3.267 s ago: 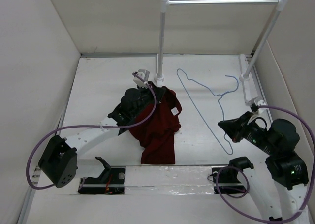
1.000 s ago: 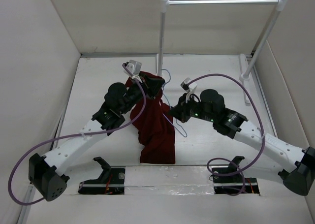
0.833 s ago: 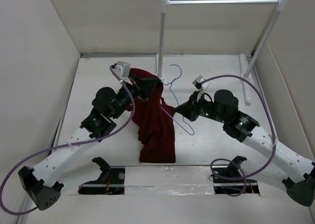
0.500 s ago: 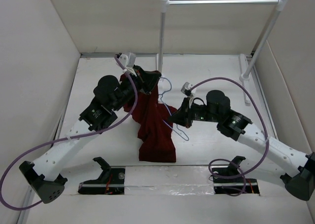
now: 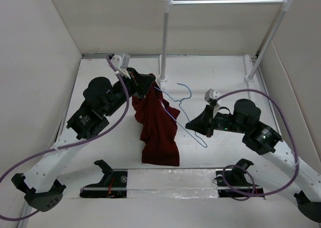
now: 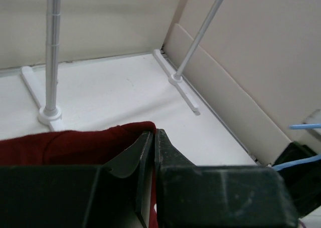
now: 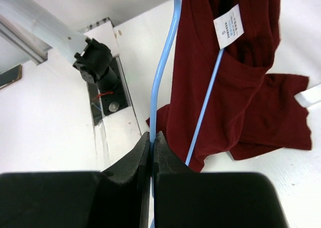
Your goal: Place the t-shirt on the hanger
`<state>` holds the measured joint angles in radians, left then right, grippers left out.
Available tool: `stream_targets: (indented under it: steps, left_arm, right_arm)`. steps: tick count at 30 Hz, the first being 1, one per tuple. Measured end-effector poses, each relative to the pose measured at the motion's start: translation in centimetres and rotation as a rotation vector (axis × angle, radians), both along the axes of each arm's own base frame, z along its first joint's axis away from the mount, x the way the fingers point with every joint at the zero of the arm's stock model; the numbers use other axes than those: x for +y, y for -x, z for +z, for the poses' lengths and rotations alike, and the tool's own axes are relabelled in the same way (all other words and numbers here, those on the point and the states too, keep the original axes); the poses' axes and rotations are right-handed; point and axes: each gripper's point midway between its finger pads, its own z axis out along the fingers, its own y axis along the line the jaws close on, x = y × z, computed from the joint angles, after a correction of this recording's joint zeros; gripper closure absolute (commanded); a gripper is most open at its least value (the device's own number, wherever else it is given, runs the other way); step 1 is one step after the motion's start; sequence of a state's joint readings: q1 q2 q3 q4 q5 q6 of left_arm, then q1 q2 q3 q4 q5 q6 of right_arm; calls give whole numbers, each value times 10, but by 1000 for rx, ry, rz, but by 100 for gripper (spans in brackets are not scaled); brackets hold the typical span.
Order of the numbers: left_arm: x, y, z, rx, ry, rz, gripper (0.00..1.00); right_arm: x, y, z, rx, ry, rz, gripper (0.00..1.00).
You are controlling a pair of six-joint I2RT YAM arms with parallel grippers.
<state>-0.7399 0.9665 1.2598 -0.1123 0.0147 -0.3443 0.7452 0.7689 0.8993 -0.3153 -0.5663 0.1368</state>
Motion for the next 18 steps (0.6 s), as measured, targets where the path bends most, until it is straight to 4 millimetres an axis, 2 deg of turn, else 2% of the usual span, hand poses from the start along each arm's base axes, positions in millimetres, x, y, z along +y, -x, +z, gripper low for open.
stream_targets:
  steps: [4,12,16,18]
  left_arm:
    - [9,-1,-4,21,-29,41,100]
    - [1,-13,-10,65,-102,48,100]
    - [-5,-11,-19,91,-134,10,100]
    - [-11,-7,-21,97,-138,-32,100]
  right_arm:
    - [-12,14,11,-22,-28,1,100]
    - [-13,45,-2,32,32,86,100]
    - [-16,50,14,4,-4,92,100]
    - [-10,48,25,-9,-26,105,100]
